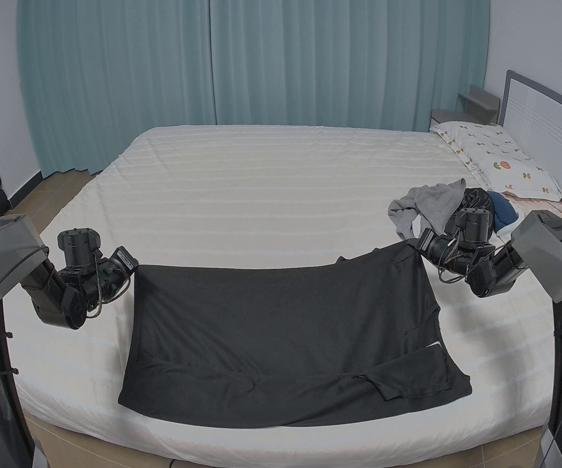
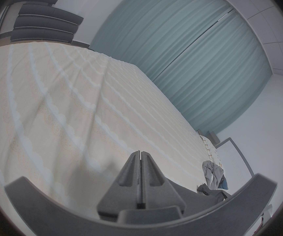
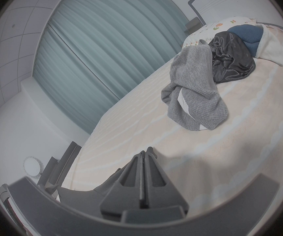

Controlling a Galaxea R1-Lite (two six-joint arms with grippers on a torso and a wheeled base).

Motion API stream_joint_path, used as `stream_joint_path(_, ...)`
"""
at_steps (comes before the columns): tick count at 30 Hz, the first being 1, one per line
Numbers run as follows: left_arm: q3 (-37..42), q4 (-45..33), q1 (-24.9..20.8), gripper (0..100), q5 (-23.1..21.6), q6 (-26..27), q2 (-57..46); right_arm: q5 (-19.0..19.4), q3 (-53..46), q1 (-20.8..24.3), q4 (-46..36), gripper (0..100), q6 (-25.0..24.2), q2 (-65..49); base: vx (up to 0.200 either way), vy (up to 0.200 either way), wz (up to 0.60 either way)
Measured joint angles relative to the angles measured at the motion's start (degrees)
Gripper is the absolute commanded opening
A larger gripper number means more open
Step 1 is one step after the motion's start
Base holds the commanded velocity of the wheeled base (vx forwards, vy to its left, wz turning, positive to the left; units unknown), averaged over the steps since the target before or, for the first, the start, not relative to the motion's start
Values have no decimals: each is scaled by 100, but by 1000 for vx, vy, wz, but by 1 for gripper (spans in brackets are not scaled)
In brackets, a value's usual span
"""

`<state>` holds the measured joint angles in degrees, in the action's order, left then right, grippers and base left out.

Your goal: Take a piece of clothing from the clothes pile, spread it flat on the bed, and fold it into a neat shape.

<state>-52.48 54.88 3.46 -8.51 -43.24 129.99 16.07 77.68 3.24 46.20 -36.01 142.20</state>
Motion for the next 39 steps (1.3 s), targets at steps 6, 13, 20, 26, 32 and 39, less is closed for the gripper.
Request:
stream_joint_path(6, 4, -4, 4, 0, 0, 2, 11, 2, -45, -11, -28, 0, 5, 22, 0, 0, 0)
stream_joint_path(13, 224, 0, -5, 0, -5, 11, -50, 46, -358, -16, -80, 0, -1, -59, 0, 0, 0)
stream_joint_path(20, 406, 13, -30, 0, -9, 11, -199, 65, -677, -7, -2, 0, -4, -240, 0, 0, 0)
stream_joint_path(26, 463, 11, -22, 0, -11, 11, -328, 71, -959, -24, 255, 0, -12, -367, 0, 0, 0)
stream_joint_path(32, 458, 40, -16, 0, -11, 2, -405, 65, -996, -71, 605, 0, -20, -393, 0, 0, 0)
stream_joint_path(39, 414, 27, -11, 0, -11, -15, -391, 84, -992, -82, 563, 0, -12, -361, 0, 0, 0)
